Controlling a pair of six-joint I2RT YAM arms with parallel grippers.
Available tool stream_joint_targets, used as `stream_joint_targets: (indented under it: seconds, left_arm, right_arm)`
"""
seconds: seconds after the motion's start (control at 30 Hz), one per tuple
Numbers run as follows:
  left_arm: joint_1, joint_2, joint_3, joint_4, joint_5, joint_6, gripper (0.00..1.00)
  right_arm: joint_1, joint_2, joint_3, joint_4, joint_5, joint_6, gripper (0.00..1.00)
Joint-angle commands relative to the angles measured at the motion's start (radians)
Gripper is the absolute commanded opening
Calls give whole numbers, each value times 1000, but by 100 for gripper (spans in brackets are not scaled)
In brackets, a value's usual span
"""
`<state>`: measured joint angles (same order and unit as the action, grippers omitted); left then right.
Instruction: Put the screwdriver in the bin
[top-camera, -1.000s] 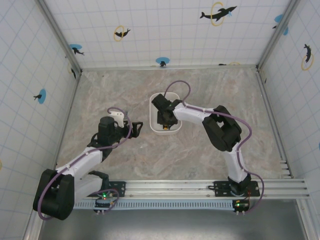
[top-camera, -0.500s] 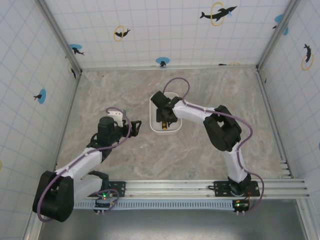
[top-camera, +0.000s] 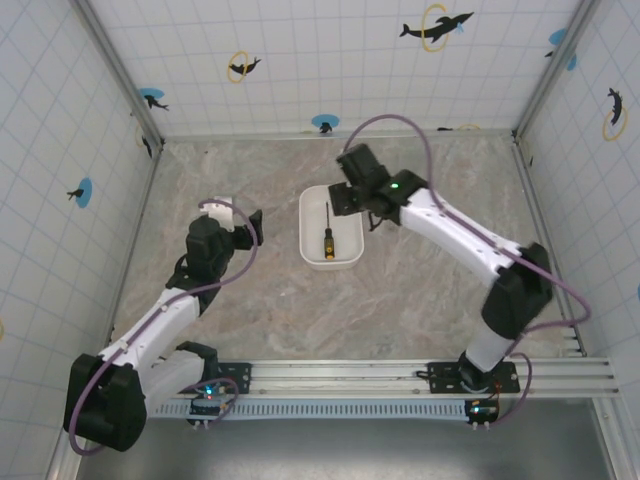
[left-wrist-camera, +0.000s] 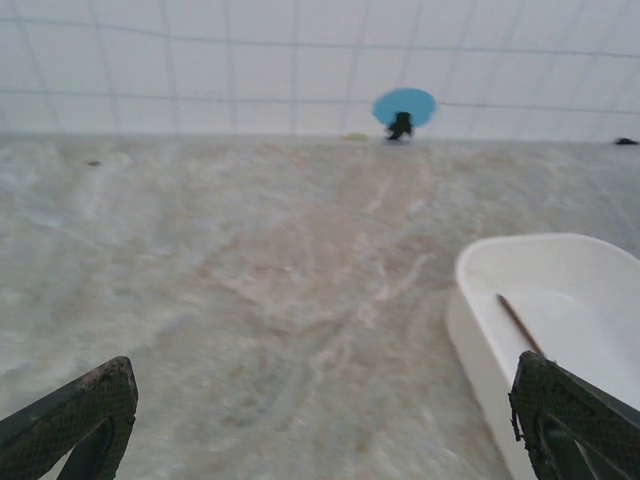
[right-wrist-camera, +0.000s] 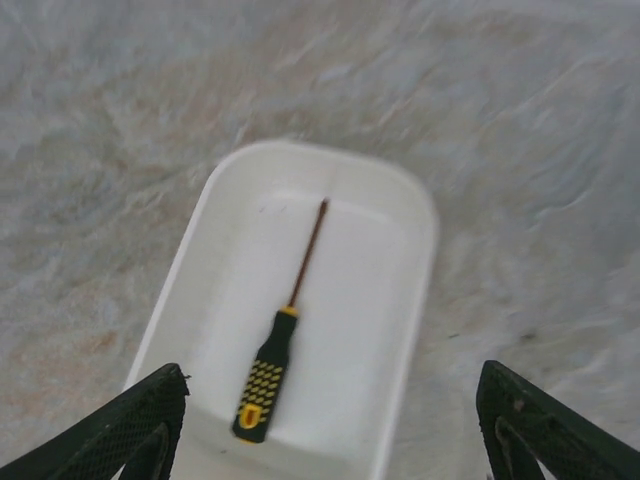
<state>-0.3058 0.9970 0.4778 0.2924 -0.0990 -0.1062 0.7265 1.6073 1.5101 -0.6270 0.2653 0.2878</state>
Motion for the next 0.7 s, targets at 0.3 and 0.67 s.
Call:
stream_joint_targets:
  seconds: [0.3, 0.67]
  left_arm:
    - [365, 117, -181, 503, 91, -26, 97]
    - [390, 270, -232, 699, 113, 41, 97]
  right_arm:
    - [-511, -514, -785, 710, -6, -191, 78]
    - [-700, -449, -1161, 1298, -58, -230, 79]
